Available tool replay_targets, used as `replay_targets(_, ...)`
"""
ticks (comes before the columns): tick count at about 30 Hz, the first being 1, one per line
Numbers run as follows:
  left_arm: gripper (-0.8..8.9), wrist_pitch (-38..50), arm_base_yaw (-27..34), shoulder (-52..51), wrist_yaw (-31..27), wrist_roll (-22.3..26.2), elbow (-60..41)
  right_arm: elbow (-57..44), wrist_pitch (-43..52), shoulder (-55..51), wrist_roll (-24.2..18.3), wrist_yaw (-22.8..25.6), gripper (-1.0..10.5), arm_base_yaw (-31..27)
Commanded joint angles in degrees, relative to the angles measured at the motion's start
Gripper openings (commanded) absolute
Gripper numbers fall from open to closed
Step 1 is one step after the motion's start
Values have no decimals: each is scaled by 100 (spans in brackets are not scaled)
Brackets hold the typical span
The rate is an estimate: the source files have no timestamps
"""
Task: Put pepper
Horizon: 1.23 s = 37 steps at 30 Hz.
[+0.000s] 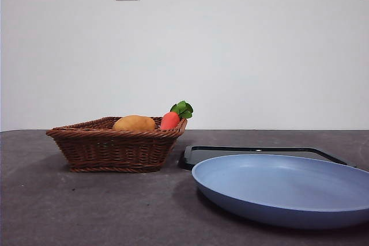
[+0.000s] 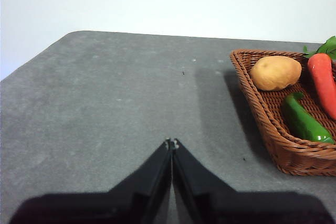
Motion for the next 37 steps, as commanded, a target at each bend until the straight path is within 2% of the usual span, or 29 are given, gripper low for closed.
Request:
replay_targets(1, 8, 70, 15, -31, 24, -199, -61, -37, -44, -20, 151, 9, 11, 13)
replay_targets(5, 8, 81, 17, -31, 367, -820, -61, -35, 103, -20, 763, -13, 11, 13)
replay_targets(11, 7, 393, 17, -31, 1523, -1569, 15, 109, 396, -20, 1897, -26, 5, 13)
replay_targets(14, 7, 291, 17, -31, 1672, -1858, 256, 365, 393, -11, 1993, -31, 5, 15)
replay_targets(20, 7, -533, 17, 96, 1821, -1849, 1156, 1268, 223, 367, 1976, -33, 5, 15)
replay_targets(25, 7, -1163, 17, 695, 2181, -1545, 2009, 2376, -597, 1128, 1482, -236, 5, 28)
replay_targets(28, 7, -1598, 17, 1233, 2647, -1213, 2555, 3126, -1357, 1681, 981, -492, 5, 66)
replay_targets(32, 7, -2288, 15, 2011, 3154, -647, 3303, 4162, -2603, 2437, 199, -503, 5, 184)
replay_targets(37, 7, -3136, 7, 2763, 3324, 52, 4076, 5174, -4103, 3187, -656, -479, 5, 356)
